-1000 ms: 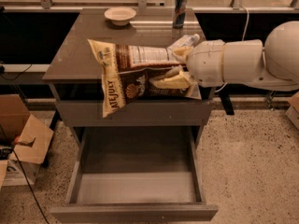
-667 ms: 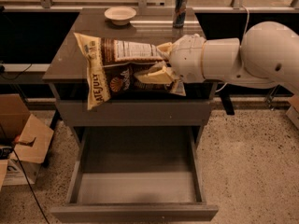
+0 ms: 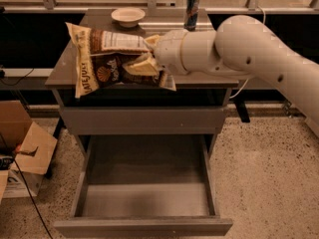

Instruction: Pick brown chip bag from middle drawer and place on counter

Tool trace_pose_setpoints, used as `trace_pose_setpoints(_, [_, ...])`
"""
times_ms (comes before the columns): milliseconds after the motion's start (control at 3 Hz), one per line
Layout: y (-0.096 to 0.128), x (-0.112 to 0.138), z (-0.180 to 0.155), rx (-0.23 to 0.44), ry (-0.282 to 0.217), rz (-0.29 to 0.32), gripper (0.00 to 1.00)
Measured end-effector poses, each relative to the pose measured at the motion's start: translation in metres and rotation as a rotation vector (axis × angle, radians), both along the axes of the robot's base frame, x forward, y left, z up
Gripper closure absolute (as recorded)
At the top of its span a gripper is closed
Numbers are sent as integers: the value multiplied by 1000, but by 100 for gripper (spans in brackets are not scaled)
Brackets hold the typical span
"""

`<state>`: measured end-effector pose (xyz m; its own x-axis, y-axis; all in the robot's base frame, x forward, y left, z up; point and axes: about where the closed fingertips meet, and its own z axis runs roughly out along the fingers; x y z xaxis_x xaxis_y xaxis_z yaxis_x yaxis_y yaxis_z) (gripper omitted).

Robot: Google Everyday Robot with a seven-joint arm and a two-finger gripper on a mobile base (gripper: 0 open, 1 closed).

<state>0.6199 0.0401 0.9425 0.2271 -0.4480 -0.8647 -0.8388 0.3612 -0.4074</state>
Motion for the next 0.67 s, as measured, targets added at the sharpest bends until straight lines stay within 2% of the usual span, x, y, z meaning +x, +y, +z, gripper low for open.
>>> trace_pose_setpoints(667, [37, 60, -4, -25, 20, -59, 100])
